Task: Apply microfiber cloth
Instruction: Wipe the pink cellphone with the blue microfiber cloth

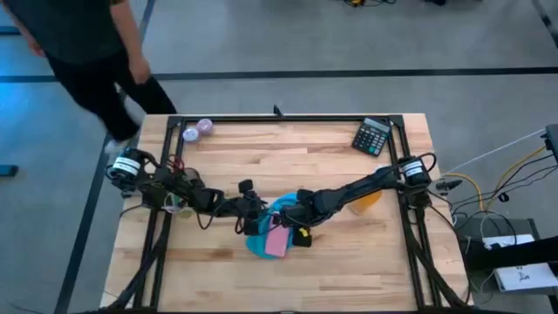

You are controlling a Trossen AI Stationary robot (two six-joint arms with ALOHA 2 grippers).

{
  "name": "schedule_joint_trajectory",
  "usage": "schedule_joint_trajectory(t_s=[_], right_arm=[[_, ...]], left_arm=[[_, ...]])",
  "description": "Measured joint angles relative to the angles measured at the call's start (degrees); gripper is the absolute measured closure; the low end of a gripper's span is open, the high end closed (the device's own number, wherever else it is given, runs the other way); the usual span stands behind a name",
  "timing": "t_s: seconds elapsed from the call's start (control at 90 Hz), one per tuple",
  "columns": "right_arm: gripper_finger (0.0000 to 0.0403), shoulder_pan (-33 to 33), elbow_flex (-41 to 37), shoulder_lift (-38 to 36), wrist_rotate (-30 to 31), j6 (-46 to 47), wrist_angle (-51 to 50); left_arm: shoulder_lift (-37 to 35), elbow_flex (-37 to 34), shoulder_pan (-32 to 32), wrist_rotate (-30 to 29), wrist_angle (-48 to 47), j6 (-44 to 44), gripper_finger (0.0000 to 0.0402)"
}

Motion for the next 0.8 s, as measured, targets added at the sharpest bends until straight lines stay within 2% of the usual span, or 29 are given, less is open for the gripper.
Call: schedule_joint_trajectory(t_s=[0.122,0.167,0.244,0.356,0.456,0.6,0.8], right_arm=[[0.0366,-0.05,-0.03,-0.75,0.08,-1.37,-1.22],[0.0387,-0.19,0.75,-1.4,0.27,-2.47,-3.1],[0.0389,-0.34,3.1,-2.5,3.47,-3.14,-8.23],[0.0397,-0.37,7.37,-3.25,13.4,-3.97,-17.1],[0.04,-0.4,10.0,-4.01,17.94,-4.42,-17.89],[0.0402,-0.15,10.69,-4.19,16.42,-7.65,-10.43],[0.0403,0.67,9.41,-2.42,3.27,-10.42,7.06]], left_arm=[[0.0,0.0,0.02,-0.01,0.04,0.0,0.0327],[0.0,0.0,0.0,-0.01,0.18,0.0,0.0327],[0.0,0.0,0.02,-0.01,0.33,0.0,0.0327],[0.0,0.0,0.01,0.01,0.34,0.01,0.0327],[0.0,0.0,0.0,0.01,0.34,0.0,0.0327],[0.0,0.0,0.0,0.01,0.3,0.0,0.0327],[0.02,0.0,0.0,0.01,0.26,0.0,0.0327]])
